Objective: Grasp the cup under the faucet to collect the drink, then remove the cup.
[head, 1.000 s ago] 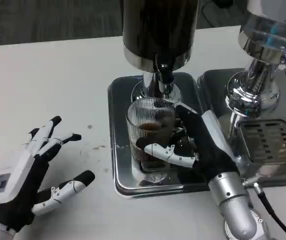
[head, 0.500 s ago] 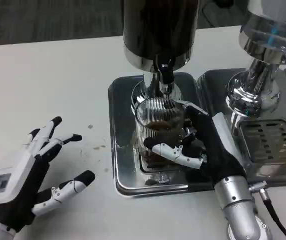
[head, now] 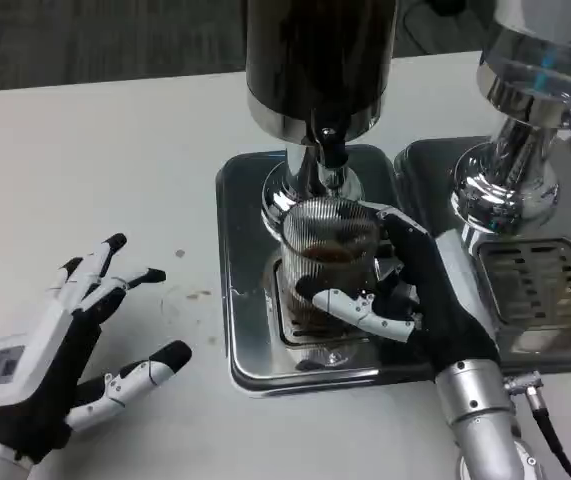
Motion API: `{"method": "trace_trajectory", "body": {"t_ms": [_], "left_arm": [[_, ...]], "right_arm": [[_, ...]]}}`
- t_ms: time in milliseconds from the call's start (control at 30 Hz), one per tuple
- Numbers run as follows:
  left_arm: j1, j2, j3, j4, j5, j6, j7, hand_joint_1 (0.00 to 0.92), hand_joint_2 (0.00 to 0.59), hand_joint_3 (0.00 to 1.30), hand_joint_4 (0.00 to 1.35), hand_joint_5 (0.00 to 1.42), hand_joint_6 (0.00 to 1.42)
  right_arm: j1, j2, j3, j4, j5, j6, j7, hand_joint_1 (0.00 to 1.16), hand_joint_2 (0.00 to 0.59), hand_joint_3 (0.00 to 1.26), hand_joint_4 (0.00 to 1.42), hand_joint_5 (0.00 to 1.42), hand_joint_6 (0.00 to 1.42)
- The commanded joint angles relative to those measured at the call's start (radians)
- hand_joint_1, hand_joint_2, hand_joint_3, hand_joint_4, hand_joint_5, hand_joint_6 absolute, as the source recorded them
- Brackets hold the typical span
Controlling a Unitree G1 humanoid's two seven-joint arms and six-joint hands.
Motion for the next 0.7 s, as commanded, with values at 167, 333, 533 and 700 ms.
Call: {"method": "trace_trajectory", "body": {"t_ms": [167,333,533,700], "left_arm": [[-0.022,0.000,-0.008,0.018,-0.005,-0.015,-0.017,0.000,0.136,0.26,0.00,0.04,0.00],[-0.037,0.002,-0.017,0.027,0.000,-0.022,-0.022,0.000,0.136,0.21,0.00,0.03,0.00],[-0.056,0.004,-0.025,0.050,0.000,-0.027,-0.037,0.000,0.129,0.14,0.00,0.02,0.00],[-0.065,0.008,-0.029,0.057,-0.002,-0.022,-0.062,0.000,0.119,0.10,0.00,0.00,0.00]], "right_arm": [[0.033,0.005,-0.018,-0.055,-0.015,-0.052,-0.042,0.90,0.186,0.47,0.59,0.79,1.03],[0.054,0.002,-0.023,-0.090,-0.027,-0.055,-0.050,0.90,0.186,0.47,0.59,0.81,1.03],[0.075,0.005,-0.036,-0.128,-0.032,-0.054,-0.049,0.90,0.184,0.48,0.60,0.82,1.06],[0.111,0.004,-0.042,-0.169,-0.029,-0.052,-0.043,0.90,0.180,0.49,0.60,0.82,1.06]]}}
